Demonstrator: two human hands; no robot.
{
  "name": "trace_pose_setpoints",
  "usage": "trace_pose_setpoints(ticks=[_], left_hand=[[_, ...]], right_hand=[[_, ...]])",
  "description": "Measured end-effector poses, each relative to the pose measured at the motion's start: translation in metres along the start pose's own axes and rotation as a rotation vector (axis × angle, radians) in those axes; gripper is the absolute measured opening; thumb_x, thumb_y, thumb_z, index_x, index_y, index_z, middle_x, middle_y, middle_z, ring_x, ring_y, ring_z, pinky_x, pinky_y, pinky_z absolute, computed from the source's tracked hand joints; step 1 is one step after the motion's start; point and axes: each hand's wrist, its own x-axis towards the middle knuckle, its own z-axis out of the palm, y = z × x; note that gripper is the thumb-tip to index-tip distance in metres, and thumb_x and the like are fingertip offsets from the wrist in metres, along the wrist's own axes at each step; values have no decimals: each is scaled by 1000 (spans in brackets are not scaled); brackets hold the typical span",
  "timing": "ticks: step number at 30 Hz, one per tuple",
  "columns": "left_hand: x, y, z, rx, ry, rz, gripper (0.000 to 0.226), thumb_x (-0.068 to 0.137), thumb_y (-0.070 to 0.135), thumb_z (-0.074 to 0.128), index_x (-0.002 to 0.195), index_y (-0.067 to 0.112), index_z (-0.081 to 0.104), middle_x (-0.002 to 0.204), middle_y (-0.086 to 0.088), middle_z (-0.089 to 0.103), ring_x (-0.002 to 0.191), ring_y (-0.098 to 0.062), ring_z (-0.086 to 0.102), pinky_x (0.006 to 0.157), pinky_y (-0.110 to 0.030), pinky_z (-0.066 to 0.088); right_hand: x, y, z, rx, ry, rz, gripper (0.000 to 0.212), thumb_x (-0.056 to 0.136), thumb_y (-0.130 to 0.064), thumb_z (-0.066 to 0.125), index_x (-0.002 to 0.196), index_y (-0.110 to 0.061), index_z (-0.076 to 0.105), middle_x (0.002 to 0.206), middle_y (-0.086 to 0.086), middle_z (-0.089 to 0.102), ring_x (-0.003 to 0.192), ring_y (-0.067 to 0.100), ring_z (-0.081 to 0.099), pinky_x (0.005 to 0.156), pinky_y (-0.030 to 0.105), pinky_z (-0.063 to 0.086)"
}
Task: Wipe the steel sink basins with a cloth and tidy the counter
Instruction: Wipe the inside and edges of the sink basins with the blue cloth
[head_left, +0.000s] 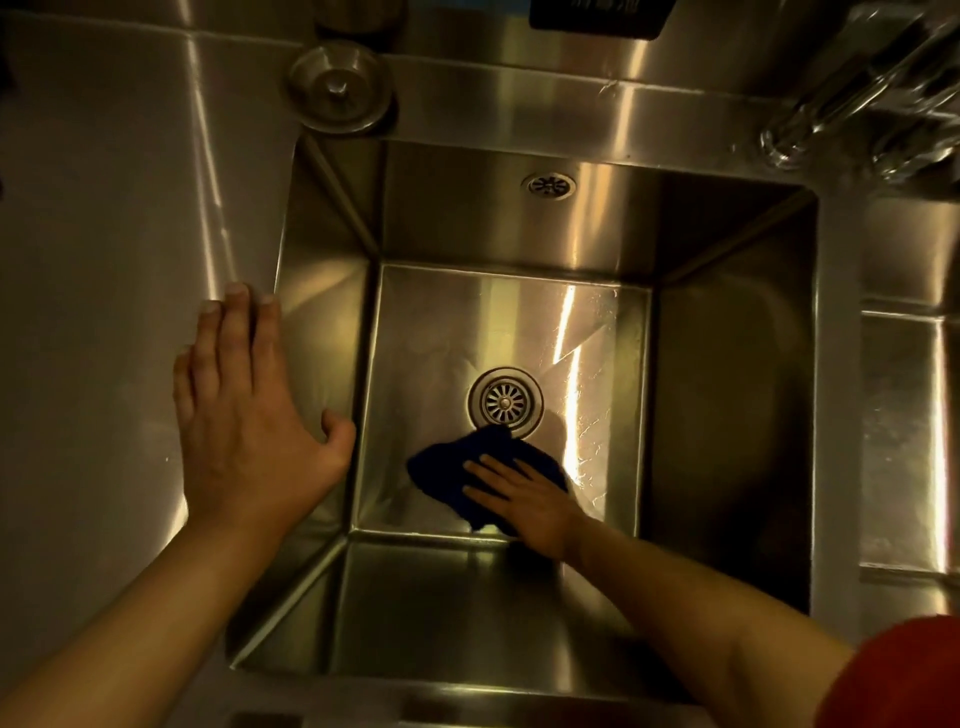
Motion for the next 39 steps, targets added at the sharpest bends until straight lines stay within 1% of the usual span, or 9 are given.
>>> trace_pose_setpoints(ticks=[4,8,12,15,21,28,31,35,39], left_hand=[[1,0,-1,-7,-3,3,107,70,46,58,163,14,16,170,-11,15,158,-31,9,125,-57,18],[1,1,-3,-29,7,8,106,70,44,58,163,13,17,170,-11,15,158,-31,10,124,-56,17],[2,2,-3,-29,-3,-1,108,69,44,60,163,14,16,171,-10,15,159,-30,9,125,-55,15],[2,1,-1,-23,1,0,108,69,44,61,163,15,16,171,-10,15,159,-29,8,125,-55,15],[-1,-2,1,-14,8,15,108,71,46,59,164,18,12,172,-8,12,159,-27,7,126,-56,17],[2,-4,5,-11,17,34,107,73,50,57,165,20,9,172,-6,10,160,-25,5,126,-57,17],[1,-6,7,-2,26,32,109,71,50,56,165,20,10,172,-6,11,160,-25,5,126,-56,17],[2,-7,10,12,51,32,109,69,50,56,164,20,12,171,-5,12,159,-24,6,125,-55,18],[2,-10,14,23,55,37,109,70,51,55,165,21,10,171,-4,10,159,-26,7,124,-55,19]], right_hand=[[-54,43,-8,22,1,311,85,100,-22,57,162,-36,1,168,-5,-19,155,21,-16,127,44,0],[-58,67,-38,206,182,695,74,103,-17,51,162,-28,8,169,3,-16,157,27,-12,126,36,13],[-17,87,-77,339,353,880,67,105,-16,45,163,-23,13,170,8,-10,156,31,-10,127,45,4],[22,102,-108,329,438,933,67,104,-18,48,162,-24,17,170,8,-7,157,32,-6,128,42,4],[107,69,-141,336,443,826,71,100,-15,51,162,-25,18,170,10,-6,156,35,-6,124,51,16],[156,-53,-82,202,207,290,67,101,-14,50,161,-22,22,171,7,-6,156,34,-10,123,56,10],[134,-89,-39,109,62,81,61,104,-15,44,161,-22,25,171,5,-3,156,32,-11,125,52,4],[77,-74,-7,9,-79,-163,65,101,-10,54,159,-24,30,171,1,1,157,27,-8,126,53,3],[15,-26,-8,-33,-81,-50,65,104,-17,49,161,-32,21,171,-4,-5,157,24,-10,126,52,1]])
